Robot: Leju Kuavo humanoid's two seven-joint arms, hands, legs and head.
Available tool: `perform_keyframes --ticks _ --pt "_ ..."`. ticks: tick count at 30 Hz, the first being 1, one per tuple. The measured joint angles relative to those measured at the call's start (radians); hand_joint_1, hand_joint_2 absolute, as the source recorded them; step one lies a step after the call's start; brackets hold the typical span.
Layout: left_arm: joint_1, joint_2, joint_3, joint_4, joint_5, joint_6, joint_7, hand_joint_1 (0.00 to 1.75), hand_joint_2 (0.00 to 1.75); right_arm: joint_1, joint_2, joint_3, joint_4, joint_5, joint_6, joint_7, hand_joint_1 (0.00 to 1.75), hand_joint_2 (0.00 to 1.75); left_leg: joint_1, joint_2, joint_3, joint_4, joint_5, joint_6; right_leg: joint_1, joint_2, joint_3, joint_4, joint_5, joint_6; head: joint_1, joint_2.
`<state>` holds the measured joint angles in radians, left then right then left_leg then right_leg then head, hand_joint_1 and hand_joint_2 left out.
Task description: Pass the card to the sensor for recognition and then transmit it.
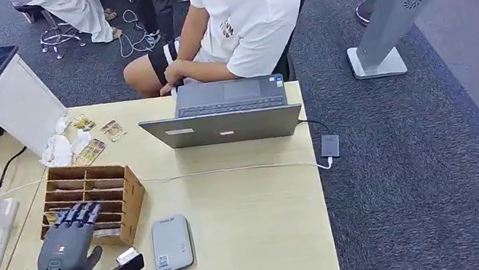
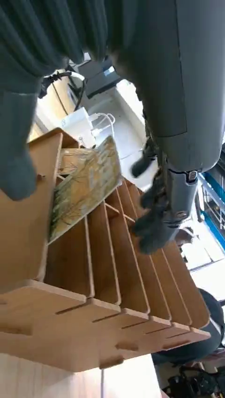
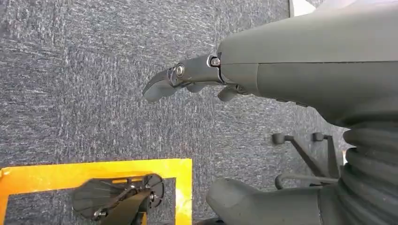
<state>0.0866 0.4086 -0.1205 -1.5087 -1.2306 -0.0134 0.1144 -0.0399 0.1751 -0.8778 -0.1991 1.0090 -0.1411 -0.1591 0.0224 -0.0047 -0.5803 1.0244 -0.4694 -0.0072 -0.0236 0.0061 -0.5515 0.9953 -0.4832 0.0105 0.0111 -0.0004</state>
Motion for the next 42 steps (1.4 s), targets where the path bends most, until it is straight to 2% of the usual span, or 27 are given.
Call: perform_keyframes --ticks 10,18,21,24,29,35,37,40,42 --pt "0.009 0.001 0.003 0.009 0.022 -0.002 -0.010 1.75 1.75 0.000 -0.001 0.000 0.000 0.017 -0.004 0.000 0.00 1.75 0.000 0.000 0.000 0.000 0.000 0.000 0.000 0.000 0.000 0.000 0.000 0.000 0.000 0.000" --pt "0.023 -0.007 0.003 -0.016 0.016 0.071 -0.050 1.75 1.75 0.000 -0.001 0.000 0.000 0.013 -0.005 -0.002 0.00 1.75 0.000 0.000 0.000 0.000 0.000 0.000 0.000 0.000 -0.001 0.000 0.000 0.000 0.000 0.000" --pt "0.036 -0.013 0.003 -0.077 0.006 0.117 -0.066 1.75 1.75 0.001 -0.001 0.000 0.000 0.010 -0.005 -0.004 0.00 1.75 0.000 0.000 0.000 0.000 0.000 0.000 0.000 0.000 -0.001 0.000 0.000 0.000 0.000 0.000" --pt "0.044 -0.021 -0.002 -0.171 -0.011 0.191 -0.082 1.75 1.75 0.001 -0.001 -0.002 0.000 -0.007 -0.018 -0.010 0.00 1.75 0.000 0.000 0.000 0.000 0.000 0.000 0.000 0.000 0.000 0.000 0.000 0.000 0.000 0.000" --pt "0.056 -0.026 -0.006 -0.257 -0.018 0.224 -0.087 1.75 1.75 0.002 0.002 -0.007 0.000 -0.008 -0.036 -0.012 0.00 1.75 0.000 0.000 0.000 0.000 0.000 0.000 0.000 0.000 -0.001 0.000 0.000 0.000 0.000 0.000" --pt "0.090 -0.031 -0.014 -0.387 -0.024 0.367 -0.126 1.75 1.75 0.003 0.011 -0.021 0.000 -0.021 -0.056 -0.021 0.00 1.75 0.000 0.000 0.000 0.000 0.000 0.000 0.000 0.000 -0.001 0.000 0.000 0.000 0.000 0.000" --pt "0.085 -0.031 -0.020 -0.432 -0.007 0.399 -0.122 1.75 1.75 0.004 0.013 -0.021 0.000 -0.014 -0.060 -0.020 0.00 1.75 0.000 0.000 0.000 0.000 0.000 0.000 0.000 0.000 -0.002 0.000 0.000 0.000 0.000 0.000" --pt "0.051 -0.033 -0.021 -0.457 0.012 0.401 -0.113 1.75 1.75 0.003 0.014 -0.021 0.000 -0.002 -0.060 -0.019 0.00 1.75 0.000 0.000 0.000 0.000 0.000 0.000 0.000 0.000 0.000 0.000 0.000 0.000 0.000 0.000" --pt "0.027 -0.034 -0.022 -0.462 0.015 0.377 -0.095 1.75 1.75 0.003 0.014 -0.021 0.000 0.003 -0.059 -0.019 0.00 1.75 0.000 0.000 0.001 0.000 0.000 0.000 0.000 0.000 -0.002 0.000 0.000 0.000 0.000 0.000"
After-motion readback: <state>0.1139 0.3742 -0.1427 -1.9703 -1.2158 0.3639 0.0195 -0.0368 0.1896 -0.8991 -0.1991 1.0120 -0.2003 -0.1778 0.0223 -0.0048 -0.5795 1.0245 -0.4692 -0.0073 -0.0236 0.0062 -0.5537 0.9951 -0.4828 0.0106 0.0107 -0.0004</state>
